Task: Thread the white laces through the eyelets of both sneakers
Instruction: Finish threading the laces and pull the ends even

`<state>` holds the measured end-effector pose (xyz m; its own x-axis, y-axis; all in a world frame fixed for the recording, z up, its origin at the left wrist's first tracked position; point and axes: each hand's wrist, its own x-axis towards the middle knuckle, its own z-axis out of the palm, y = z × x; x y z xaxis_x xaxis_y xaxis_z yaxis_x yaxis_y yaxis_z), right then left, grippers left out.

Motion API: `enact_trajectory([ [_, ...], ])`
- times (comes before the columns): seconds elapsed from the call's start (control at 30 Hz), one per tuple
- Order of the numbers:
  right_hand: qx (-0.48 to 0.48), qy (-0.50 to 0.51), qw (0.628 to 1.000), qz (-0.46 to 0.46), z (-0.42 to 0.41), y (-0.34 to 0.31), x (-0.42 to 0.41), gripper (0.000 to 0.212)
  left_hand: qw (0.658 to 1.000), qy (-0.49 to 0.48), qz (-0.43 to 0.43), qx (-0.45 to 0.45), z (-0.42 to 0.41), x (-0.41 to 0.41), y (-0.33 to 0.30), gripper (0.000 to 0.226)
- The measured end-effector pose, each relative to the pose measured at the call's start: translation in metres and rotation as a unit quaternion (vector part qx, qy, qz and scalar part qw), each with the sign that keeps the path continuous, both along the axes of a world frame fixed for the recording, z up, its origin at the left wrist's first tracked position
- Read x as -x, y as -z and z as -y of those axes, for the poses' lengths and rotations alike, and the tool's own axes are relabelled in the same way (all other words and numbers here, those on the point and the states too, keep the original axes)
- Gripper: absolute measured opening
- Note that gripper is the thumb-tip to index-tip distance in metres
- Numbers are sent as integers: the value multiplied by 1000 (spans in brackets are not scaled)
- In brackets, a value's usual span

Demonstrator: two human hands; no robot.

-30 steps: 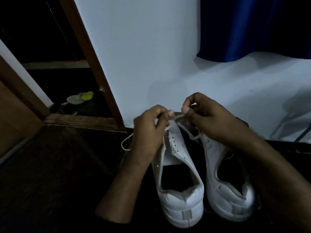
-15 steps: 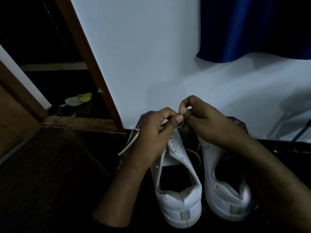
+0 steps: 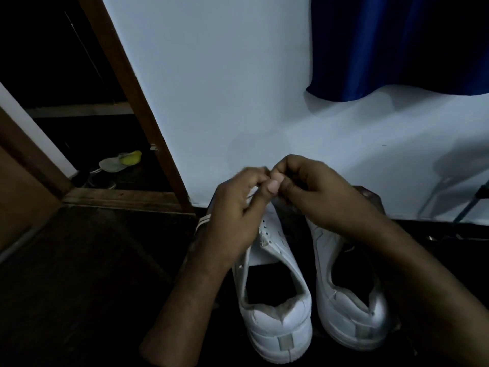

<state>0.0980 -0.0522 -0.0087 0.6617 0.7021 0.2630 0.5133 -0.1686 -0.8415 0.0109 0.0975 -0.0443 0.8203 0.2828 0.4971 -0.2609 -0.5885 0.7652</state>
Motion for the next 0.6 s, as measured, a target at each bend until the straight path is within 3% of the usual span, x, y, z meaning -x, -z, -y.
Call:
enact_trajectory([
  [0.1, -6, -9, 1000, -18, 0, 1, 0, 14, 1000, 7, -28, 2, 3, -1, 0, 23],
  [0.27, -57, 39, 997, -40, 3, -4, -1, 15, 976, -193, -82, -63, -13, -1, 7, 34],
  [0.33, -60, 44, 996, -42, 3, -6, -1, 17, 968, -221, -103, -65, -17, -2, 11, 36],
  [0.43, -48, 34, 997, -47, 1, -5, 1, 18, 977, -196, -56, -68, -15, -3, 12, 24],
  [0.6, -17, 1, 999, -42, 1, -6, 3, 9, 988, -138, 52, -40, -2, -4, 3, 31],
])
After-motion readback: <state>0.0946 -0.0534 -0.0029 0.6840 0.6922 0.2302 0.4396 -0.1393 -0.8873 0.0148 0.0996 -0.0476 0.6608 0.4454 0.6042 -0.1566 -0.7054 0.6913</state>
